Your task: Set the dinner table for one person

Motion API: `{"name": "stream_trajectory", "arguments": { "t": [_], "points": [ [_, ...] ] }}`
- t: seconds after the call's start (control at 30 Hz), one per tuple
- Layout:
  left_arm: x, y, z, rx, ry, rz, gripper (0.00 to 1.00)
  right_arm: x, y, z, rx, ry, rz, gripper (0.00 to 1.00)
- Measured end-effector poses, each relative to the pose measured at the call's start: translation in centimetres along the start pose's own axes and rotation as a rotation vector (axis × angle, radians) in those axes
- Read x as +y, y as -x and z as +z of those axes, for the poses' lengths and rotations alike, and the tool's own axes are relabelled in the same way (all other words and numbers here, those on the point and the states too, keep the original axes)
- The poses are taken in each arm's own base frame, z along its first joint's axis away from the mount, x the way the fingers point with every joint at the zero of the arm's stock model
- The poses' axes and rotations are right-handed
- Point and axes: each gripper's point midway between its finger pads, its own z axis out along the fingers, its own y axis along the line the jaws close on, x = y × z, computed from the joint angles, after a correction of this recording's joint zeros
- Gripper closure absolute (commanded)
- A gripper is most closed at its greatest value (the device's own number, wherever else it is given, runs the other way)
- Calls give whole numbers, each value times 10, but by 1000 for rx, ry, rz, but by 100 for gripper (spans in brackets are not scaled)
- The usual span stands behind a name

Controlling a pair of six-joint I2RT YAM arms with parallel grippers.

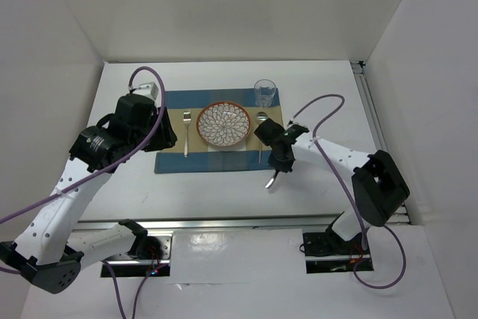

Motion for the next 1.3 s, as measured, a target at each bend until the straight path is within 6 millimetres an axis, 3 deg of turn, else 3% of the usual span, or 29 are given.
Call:
{"name": "stream_trajectory", "arguments": {
  "t": [0.13, 0.27, 0.43, 0.7, 0.9, 1.3],
  "points": [
    [0, 0, 0, 0, 1, 4, 46, 19, 19, -13, -26, 67, -186, 93],
    [1, 0, 0, 0, 1, 17, 46, 47, 43, -11, -29, 128, -330, 93],
    [2, 0, 3, 3, 11, 20, 46, 72, 76, 20, -11, 144, -455, 93],
    [4, 1, 4, -2, 26, 21, 46, 89, 112, 67, 19, 151, -539, 92],
    [6, 2, 4, -5, 37, 22, 46, 94, 107, 84, 51, 156, -586, 88],
    [6, 1, 8, 6, 46, 25, 46, 88, 95, 75, 85, 187, -585, 88]
  ]
}}
